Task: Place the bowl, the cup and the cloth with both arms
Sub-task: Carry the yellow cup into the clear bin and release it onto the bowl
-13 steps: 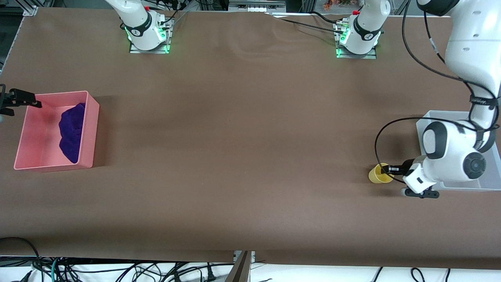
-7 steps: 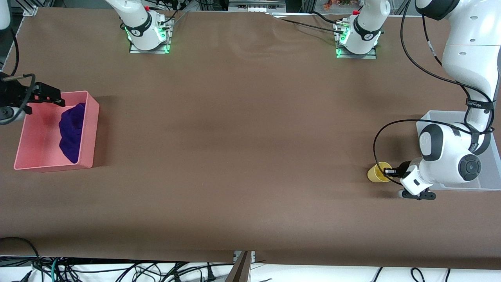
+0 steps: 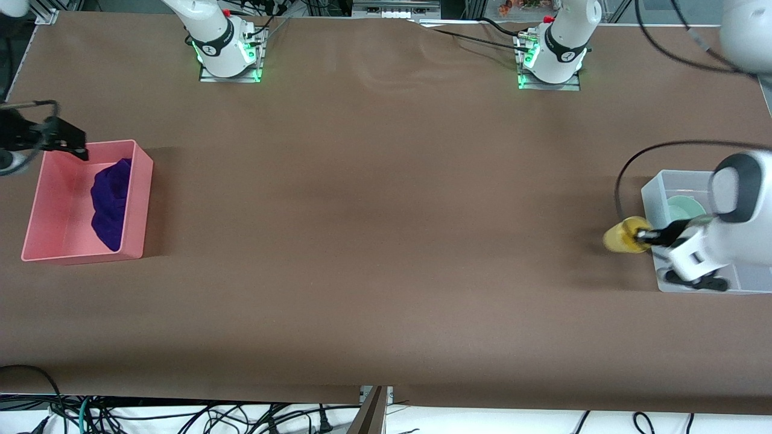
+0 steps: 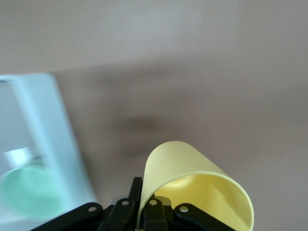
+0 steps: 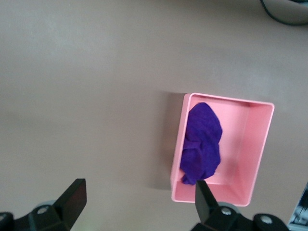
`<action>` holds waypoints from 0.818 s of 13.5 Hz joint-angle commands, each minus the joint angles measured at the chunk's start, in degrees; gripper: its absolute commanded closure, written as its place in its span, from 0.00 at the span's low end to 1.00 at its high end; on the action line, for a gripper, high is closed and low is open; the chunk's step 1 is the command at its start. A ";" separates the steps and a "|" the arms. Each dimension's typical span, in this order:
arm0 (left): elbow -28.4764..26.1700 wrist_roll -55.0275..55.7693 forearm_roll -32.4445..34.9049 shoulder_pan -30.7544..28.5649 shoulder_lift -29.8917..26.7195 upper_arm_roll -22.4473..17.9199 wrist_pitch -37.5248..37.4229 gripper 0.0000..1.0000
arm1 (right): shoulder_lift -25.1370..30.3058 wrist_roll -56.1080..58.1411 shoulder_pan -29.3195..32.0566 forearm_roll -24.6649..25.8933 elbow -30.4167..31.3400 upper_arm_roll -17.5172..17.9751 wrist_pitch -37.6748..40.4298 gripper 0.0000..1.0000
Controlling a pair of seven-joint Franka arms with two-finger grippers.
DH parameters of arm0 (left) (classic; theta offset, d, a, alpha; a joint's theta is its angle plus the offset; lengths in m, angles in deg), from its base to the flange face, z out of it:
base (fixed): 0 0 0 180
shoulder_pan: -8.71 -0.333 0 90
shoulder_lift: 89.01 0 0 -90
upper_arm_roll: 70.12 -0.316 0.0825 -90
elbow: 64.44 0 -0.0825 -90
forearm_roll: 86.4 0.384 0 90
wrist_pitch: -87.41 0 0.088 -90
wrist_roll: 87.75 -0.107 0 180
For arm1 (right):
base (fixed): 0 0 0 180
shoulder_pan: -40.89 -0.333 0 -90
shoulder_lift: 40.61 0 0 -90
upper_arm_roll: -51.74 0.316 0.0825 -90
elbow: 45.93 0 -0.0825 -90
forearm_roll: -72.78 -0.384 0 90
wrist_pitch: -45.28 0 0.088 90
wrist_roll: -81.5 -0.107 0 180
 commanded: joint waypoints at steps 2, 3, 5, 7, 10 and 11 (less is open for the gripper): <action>-1.69 -18.92 8.77 -8.35 -2.27 -0.71 -0.89 1.00 | 0.80 -3.96 0.50 -2.48 -0.12 -0.14 1.47 0.00; -3.17 -21.67 9.05 -10.73 -2.27 -0.71 1.64 1.00 | 0.80 -3.96 0.50 -2.57 -0.12 -0.58 1.56 0.00; -8.26 -25.20 9.06 -14.25 -2.27 -0.63 7.61 1.00 | 0.45 -3.96 0.50 -2.66 -0.21 -1.29 2.09 0.00; -12.40 -27.57 8.45 -16.81 -2.18 -0.54 12.28 1.00 | -0.34 -3.96 0.76 -2.66 -0.21 -1.29 2.00 0.00; -16.18 -28.29 7.57 -19.98 -0.70 -0.36 18.77 1.00 | -0.43 -3.79 0.77 -2.57 -0.29 -1.11 2.09 0.00; -16.80 -28.81 5.82 -20.59 0.35 -0.36 20.98 1.00 | -0.43 -3.70 0.77 -2.57 -0.29 -1.11 2.00 0.00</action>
